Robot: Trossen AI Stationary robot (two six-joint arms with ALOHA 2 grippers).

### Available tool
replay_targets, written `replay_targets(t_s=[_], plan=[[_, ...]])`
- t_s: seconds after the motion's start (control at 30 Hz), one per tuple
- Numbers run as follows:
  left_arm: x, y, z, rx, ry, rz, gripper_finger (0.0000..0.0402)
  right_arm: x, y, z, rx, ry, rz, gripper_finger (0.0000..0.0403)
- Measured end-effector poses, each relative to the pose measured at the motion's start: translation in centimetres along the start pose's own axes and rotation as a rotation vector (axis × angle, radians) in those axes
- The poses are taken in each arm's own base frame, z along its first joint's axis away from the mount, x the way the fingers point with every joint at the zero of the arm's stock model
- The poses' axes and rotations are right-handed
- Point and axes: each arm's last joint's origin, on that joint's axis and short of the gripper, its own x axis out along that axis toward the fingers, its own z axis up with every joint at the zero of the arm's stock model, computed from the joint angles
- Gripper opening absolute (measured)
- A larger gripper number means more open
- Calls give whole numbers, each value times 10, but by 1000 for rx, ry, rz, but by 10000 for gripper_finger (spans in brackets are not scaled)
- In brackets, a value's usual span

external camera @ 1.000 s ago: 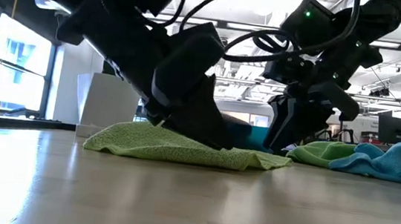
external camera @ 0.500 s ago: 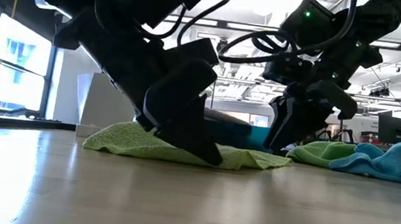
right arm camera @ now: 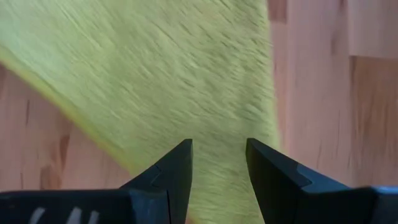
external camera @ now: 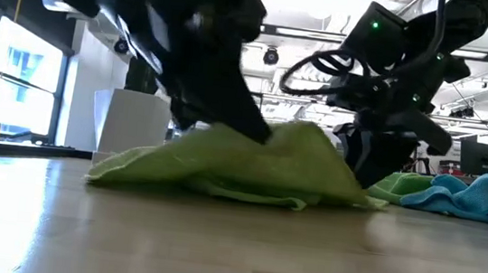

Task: Fold microfiber towels
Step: Fold the bottom green microfiber towel

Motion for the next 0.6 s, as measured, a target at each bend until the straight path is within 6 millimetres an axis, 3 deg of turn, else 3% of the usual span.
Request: replay_targets(t_s=[0.23, 0.6], plan=[[-32, 9, 14, -56, 89, 15, 6, 0, 3, -8, -108, 72, 77, 144], [-39, 34, 12, -140, 198, 151, 3, -3, 19, -7, -185, 60, 168, 144]])
